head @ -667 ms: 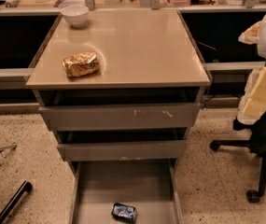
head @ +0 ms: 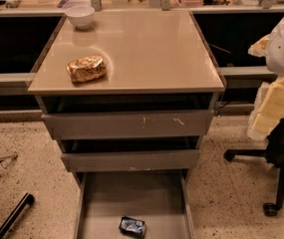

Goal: Pick pepsi can from bottom drawer and place on counter

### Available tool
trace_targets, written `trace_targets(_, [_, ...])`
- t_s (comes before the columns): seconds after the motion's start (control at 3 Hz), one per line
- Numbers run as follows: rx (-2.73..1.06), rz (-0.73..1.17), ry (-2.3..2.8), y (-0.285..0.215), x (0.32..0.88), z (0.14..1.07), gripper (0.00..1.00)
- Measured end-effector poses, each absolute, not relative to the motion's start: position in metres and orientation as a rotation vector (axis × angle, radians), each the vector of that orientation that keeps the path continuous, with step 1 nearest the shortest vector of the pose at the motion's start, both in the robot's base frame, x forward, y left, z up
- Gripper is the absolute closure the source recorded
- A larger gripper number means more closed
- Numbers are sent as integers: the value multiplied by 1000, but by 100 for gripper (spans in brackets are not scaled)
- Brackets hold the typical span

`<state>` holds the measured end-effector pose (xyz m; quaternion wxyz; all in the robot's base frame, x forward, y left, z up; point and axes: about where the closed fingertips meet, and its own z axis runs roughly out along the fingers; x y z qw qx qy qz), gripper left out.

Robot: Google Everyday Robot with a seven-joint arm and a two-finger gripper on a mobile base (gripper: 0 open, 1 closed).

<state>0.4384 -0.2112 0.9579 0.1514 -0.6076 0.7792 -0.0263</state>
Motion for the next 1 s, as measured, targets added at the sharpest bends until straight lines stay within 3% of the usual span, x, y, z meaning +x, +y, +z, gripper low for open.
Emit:
trace_targets(0.67, [-1805, 199, 2270, -179, 423, 802, 0])
trace_targets(1.0, [-1805, 199, 2270, -179, 423, 802, 0])
